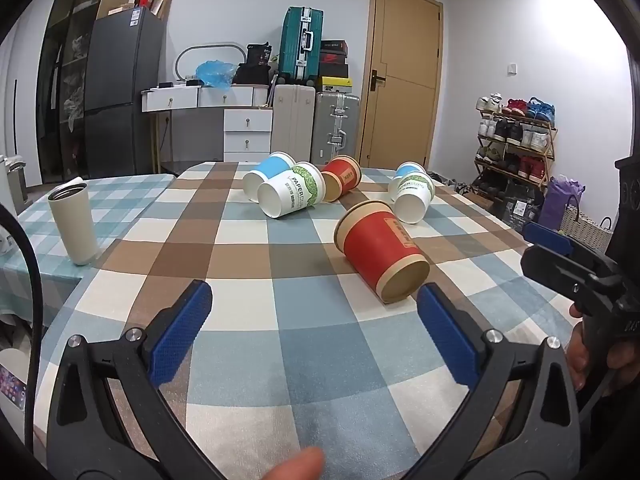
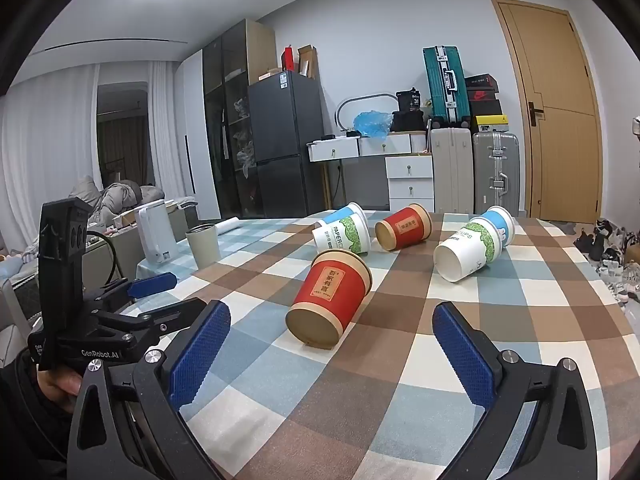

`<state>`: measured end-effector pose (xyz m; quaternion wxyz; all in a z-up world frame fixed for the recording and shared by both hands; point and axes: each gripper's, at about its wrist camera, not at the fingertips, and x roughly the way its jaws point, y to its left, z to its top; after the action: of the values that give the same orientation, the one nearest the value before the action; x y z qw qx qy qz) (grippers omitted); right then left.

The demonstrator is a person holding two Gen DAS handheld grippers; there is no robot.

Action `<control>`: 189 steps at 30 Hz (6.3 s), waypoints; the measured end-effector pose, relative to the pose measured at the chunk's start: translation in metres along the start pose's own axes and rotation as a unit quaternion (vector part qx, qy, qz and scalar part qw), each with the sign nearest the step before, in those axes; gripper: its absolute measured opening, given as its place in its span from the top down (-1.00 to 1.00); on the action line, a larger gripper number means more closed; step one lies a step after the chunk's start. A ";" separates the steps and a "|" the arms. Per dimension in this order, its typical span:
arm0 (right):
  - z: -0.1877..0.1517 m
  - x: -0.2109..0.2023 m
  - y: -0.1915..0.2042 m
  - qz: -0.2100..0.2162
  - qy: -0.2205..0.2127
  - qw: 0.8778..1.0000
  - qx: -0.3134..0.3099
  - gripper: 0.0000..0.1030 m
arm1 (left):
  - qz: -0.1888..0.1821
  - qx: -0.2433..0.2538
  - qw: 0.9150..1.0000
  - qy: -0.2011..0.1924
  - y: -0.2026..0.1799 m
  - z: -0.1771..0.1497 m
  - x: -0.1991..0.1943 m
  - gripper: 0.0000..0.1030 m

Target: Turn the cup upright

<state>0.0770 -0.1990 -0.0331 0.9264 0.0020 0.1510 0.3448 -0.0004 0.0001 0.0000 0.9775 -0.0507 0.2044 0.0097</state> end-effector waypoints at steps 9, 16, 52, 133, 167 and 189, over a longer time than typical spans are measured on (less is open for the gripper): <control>0.000 0.001 0.000 -0.001 0.005 1.000 -0.001 -1.00 | -0.002 0.003 1.000 0.000 0.000 0.000 -0.002 -0.99; 0.000 0.001 0.000 -0.001 0.004 1.000 -0.001 -1.00 | 0.000 0.004 1.000 0.001 0.000 0.000 -0.002 -0.99; 0.000 0.002 0.000 -0.002 0.006 1.000 -0.002 -1.00 | 0.001 0.006 1.000 0.000 0.001 0.000 -0.001 -0.99; 0.007 0.000 -0.039 -0.063 0.034 0.996 0.048 -1.00 | 0.020 -0.022 0.989 0.142 -0.059 0.032 0.109 -0.97; 0.007 0.002 -0.026 -0.055 0.033 0.997 0.031 -1.00 | 0.005 -0.042 0.989 0.141 -0.040 0.032 0.067 -0.01; -0.002 -0.005 -0.010 -0.050 0.035 0.998 0.022 -1.00 | -0.009 -0.049 0.990 0.131 -0.045 0.001 -0.003 -0.01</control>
<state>0.0796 -0.2101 -0.0344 0.9363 0.0026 0.1903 0.2950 -0.0006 -0.0446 0.0063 0.9389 -0.1013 0.3290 0.0038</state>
